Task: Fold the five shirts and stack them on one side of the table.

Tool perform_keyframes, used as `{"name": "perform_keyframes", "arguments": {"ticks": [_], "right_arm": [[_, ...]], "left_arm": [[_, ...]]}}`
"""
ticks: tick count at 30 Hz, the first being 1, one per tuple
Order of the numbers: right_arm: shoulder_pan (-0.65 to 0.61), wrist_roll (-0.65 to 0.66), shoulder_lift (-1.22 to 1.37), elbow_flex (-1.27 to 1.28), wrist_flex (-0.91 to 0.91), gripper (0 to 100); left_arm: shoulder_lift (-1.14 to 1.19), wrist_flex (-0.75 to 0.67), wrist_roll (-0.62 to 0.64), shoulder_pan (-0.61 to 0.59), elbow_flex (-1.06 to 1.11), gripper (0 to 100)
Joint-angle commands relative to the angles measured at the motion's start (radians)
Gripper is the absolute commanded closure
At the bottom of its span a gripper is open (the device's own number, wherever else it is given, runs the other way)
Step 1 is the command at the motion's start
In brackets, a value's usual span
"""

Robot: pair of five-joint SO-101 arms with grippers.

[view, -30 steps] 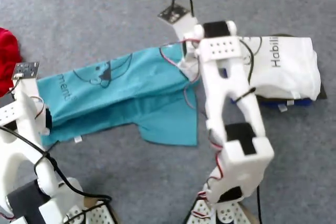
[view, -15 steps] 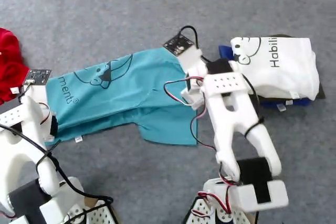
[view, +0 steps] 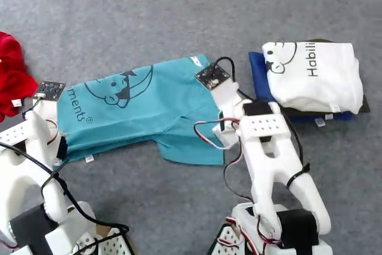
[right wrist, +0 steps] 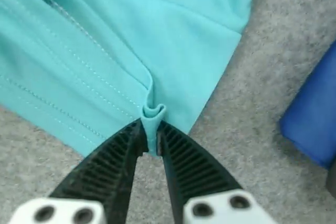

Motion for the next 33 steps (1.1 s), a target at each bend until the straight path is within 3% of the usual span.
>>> {"name": "perform_keyframes", "arguments": {"ticks": [1,14,17,21,23,26,29,31,33], "right_arm": [[-0.005,-0.011,-0.035,0.013,-0.021,98.4],[-0.008,-0.002,-0.033,0.036,-0.015,97.8],[-0.006,-0.009,-0.039,0.038,0.017,89.0],[-0.005,-0.005,-0.042,-0.027,0.069,71.8],[-0.009,-0.011,-0.042,-0.104,0.127,68.8],[-0.041,-0.049,-0.033,-0.257,0.207,76.8],[-0.121,-0.173,-0.027,-0.380,0.190,97.8],[-0.195,-0.189,0.008,-0.412,0.161,95.9],[-0.262,-0.227,0.074,-0.426,0.112,95.1]], "left_arm": [[-0.006,-0.005,-0.006,-0.010,0.001,97],[0.003,-0.003,-0.011,0.001,-0.007,97],[-0.005,0.018,-0.068,-0.001,-0.008,95],[-0.005,0.150,-0.075,-0.044,-0.099,85],[-0.006,0.215,-0.075,-0.073,-0.173,84],[-0.006,0.322,-0.072,-0.116,-0.306,84],[-0.006,0.408,-0.069,-0.145,-0.415,87],[-0.006,0.442,-0.066,-0.150,-0.469,98],[-0.006,0.442,-0.002,-0.153,-0.486,95]]}}
